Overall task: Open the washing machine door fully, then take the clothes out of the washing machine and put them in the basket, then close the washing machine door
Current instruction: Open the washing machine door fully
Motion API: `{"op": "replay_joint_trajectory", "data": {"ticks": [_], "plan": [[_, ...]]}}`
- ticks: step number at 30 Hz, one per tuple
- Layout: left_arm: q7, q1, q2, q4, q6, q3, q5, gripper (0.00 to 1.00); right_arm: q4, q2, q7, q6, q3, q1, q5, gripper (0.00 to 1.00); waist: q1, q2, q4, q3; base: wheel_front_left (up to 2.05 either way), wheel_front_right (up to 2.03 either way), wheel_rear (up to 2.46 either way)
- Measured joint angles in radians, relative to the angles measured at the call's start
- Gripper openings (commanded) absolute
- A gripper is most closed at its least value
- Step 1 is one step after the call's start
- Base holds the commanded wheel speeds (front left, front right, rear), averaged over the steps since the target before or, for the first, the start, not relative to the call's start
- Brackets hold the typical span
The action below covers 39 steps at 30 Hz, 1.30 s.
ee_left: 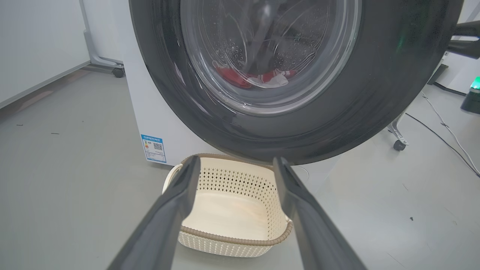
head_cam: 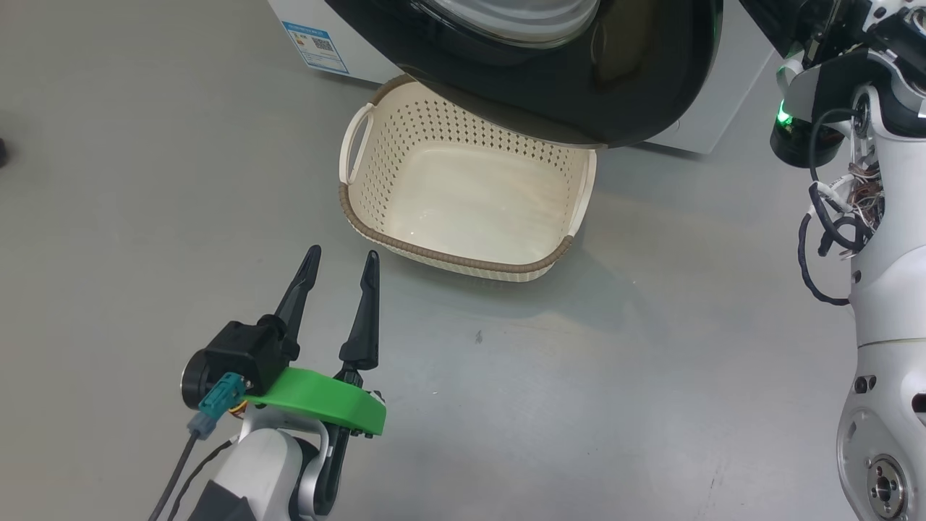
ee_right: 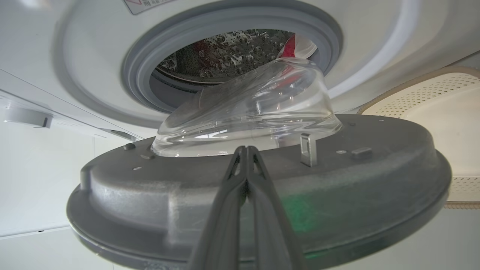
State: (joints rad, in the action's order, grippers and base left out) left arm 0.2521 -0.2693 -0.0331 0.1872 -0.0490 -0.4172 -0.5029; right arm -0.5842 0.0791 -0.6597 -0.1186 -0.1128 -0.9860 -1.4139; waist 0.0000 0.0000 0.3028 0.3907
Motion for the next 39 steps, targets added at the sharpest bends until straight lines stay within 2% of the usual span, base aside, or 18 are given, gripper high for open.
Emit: {"op": "replay_joint_trajectory", "data": {"ticks": [17, 39], "plan": [[0.000, 0.000, 0.000, 0.002, -0.008, -0.002, 0.000, 1.00, -0.094, 0.001, -0.093, -0.008, 0.021, -0.010, -0.022, 0.00, 0.0000, 0.0000, 0.004, -0.013, 0.00, 0.00, 0.00], [0.000, 0.002, 0.000, 0.023, -0.008, -0.001, 0.000, 1.00, -0.211, -0.004, -0.172, -0.009, 0.026, 0.005, -0.148, 0.00, 0.0000, 0.0000, 0.008, -0.071, 0.00, 0.00, 0.00]]}}
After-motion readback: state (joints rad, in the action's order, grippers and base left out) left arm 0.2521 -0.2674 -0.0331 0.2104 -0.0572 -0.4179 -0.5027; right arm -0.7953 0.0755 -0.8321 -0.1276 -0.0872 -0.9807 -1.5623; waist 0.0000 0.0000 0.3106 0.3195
